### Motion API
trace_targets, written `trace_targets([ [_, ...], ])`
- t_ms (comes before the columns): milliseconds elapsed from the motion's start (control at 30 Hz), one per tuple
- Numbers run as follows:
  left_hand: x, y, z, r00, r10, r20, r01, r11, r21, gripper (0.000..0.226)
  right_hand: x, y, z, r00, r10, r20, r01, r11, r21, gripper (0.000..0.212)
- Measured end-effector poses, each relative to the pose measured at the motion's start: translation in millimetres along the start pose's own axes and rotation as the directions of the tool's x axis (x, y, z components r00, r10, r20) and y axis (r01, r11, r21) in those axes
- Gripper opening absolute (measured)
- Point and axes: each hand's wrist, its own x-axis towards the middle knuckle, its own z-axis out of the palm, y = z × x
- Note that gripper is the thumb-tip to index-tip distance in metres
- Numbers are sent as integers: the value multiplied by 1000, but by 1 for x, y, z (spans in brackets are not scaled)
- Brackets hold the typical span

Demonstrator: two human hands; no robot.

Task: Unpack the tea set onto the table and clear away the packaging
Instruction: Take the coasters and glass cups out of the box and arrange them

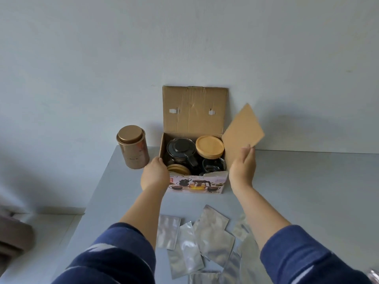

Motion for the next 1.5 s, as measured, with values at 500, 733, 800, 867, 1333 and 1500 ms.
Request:
trace_targets([
  [500,-11,19,-15,925,350,-148,-216,804,553,24,24,27,-13,739,659,142,-649,752,-111,19],
  [733,-21,71,-11,971,85,224,-237,468,851,47,57,-5,17,723,-30,690,450,778,-438,42],
  [800,-21,78,-5,965,-3,262,-237,422,875,55,68,-1,24,637,27,770,543,694,-473,57],
  [867,-18,83,-1,953,-86,292,-238,388,891,62,78,2,29,580,86,810,605,621,-499,67],
  [1333,-9,91,30,916,-381,129,87,500,862,42,102,16,41,473,32,880,786,436,-438,58],
  [1500,-9,83,31,933,-341,116,51,442,895,50,103,15,41,473,44,880,783,437,-443,58],
])
